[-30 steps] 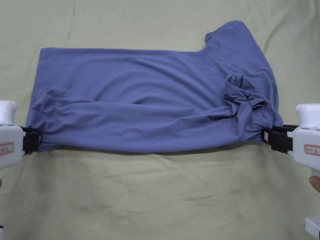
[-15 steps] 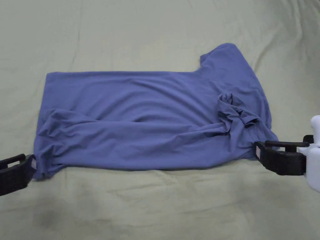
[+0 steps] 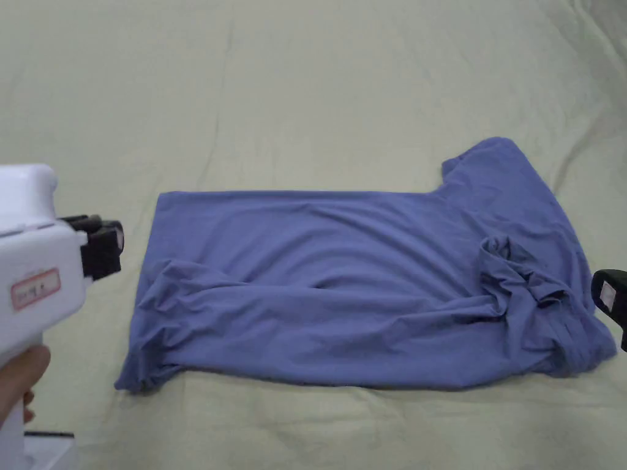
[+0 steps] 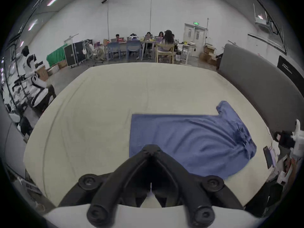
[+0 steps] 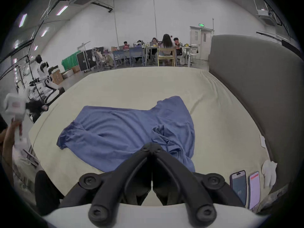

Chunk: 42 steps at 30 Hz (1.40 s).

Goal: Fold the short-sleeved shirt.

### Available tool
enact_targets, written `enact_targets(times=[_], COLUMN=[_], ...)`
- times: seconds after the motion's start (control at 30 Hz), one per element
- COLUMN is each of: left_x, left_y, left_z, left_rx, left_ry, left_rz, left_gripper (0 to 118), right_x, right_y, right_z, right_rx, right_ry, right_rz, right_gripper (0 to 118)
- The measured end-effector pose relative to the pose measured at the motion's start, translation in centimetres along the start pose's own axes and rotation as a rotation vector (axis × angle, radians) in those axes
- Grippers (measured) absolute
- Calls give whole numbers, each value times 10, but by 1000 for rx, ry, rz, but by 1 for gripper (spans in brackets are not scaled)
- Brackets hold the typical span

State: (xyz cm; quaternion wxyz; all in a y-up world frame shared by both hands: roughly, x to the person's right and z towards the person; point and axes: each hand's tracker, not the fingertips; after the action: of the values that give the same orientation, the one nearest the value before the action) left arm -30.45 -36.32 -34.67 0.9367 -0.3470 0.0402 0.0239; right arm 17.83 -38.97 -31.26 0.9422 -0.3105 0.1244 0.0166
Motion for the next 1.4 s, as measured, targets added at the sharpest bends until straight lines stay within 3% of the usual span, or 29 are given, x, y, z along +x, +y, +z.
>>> enact_targets(times=[0.17,0.2,0.23,0.27,0.37,0.5,0.53,0.57,0.6,0.87,0.9,0.93,0.97,1.0,1.03,1.13,1.17,1.27,1.3,1.33,1.4], left_x=[-18,-19,-22,-24,-27,-25,-24,-25,-24,-12,-13,-12,-13,-12,-13,-16,-16,-8,-7,-11,-10], left_y=[70,77,81,80,65,53,52,53,56,65,66,66,66,64,63,58,56,51,50,51,50], left_z=[-143,-173,-206,-237,-297,-330,-323,-314,-308,-242,-230,-212,-202,-196,-189,-183,-183,-181,-182,-188,-191], left_rx=[-79,-112,-164,-249,-435,-448,-441,-403,-386,-294,-278,-266,-257,-244,-234,-236,-241,-254,-258,-264,-263], left_ry=[56,84,93,89,61,104,91,78,54,-37,-57,-59,-69,-68,-69,-90,-95,-90,-90,-94,-93], left_rz=[7,17,22,49,101,1,4,-11,-21,-79,-71,-61,-61,-57,-53,-28,-18,-11,-7,-2,6], left_gripper=[0,17,73,92,92,90,70,27,0,0,0,0,0,0,0,0,0,0,0,0,0], right_x=[7,9,12,13,15,20,20,20,21,41,49,57,65,73,89,126,127,138,135,133,128], right_y=[15,17,17,17,15,10,9,7,6,44,58,71,82,95,86,68,109,100,95,92,88], right_z=[-20,-24,-29,-34,-48,-63,-66,-68,-71,-119,-130,-146,-169,-187,-205,-276,-311,-362,-367,-371,-367], right_rx=[8,7,5,-2,-37,-84,-93,-97,-104,-135,-153,-174,-206,-280,-209,-379,-437,-530,-555,-568,-546], right_ry=[-13,-13,-10,-11,-26,-31,-30,-29,-28,45,59,64,59,45,29,-47,-69,-116,-147,-166,-166], right_rz=[11,6,0,-6,1,2,4,6,7,-41,-63,-69,-68,-78,-78,-163,-193,-205,-179,-149,-98], right_gripper=[3,3,3,3,3,3,3,3,3,3,15,76,118,118,118,118,118,117,110,94,84])
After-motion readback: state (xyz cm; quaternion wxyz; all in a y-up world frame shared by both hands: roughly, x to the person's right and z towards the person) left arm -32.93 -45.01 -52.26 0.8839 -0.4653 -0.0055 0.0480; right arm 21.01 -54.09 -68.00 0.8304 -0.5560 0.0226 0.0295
